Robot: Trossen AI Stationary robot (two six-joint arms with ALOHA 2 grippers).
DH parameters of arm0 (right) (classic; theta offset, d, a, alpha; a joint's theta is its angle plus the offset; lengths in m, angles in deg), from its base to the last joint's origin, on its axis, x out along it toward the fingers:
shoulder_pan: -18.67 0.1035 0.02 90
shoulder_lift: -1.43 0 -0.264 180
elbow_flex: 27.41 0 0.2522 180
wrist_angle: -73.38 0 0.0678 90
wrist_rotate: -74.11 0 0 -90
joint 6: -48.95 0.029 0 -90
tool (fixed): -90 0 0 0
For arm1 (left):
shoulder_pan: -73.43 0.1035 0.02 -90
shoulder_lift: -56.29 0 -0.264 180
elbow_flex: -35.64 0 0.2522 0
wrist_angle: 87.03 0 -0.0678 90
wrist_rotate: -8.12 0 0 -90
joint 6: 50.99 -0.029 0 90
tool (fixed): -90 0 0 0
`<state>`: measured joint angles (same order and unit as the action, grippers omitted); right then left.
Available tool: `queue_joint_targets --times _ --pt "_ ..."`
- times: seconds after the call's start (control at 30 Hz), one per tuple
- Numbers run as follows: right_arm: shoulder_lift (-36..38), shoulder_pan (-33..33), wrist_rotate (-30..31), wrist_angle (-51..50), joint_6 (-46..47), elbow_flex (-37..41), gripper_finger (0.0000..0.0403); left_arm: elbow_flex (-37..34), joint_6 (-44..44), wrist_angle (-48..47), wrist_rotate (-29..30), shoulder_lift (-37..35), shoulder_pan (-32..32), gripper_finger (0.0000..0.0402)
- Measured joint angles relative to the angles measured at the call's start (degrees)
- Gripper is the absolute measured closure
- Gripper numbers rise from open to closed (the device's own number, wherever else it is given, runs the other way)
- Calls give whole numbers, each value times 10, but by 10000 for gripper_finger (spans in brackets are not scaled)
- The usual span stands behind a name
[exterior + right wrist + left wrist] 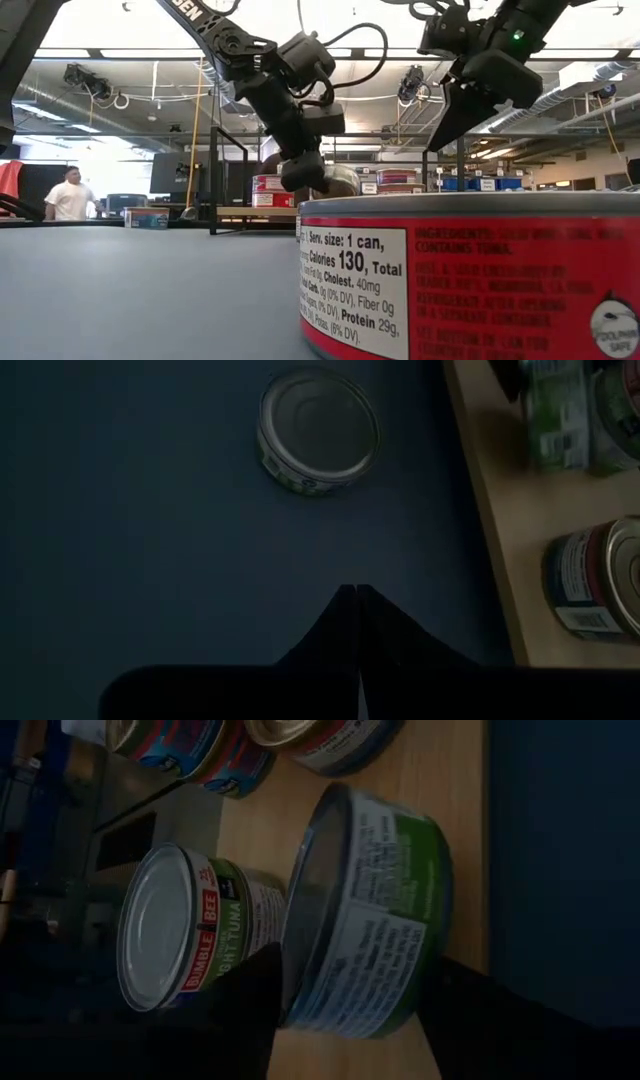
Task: Stack canned seafood by type on shelf
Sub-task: Put the green tuna can on the shelf aligned with the stacked green tuna cans
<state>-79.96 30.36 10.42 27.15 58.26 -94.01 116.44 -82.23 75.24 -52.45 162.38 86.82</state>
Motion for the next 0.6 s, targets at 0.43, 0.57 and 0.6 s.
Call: queue_joint_targets --times 0.43,0.57,0.6 --pt "0 -54 27 456 -79 159 399 0 32 -1 -1 0 0 171" --pt "-1 -71 27 689 -128 242 393 -1 32 2 -2 0 1 171" --pt "-1 -75 27 727 -140 255 393 -1 32 3 -2 0 1 170"
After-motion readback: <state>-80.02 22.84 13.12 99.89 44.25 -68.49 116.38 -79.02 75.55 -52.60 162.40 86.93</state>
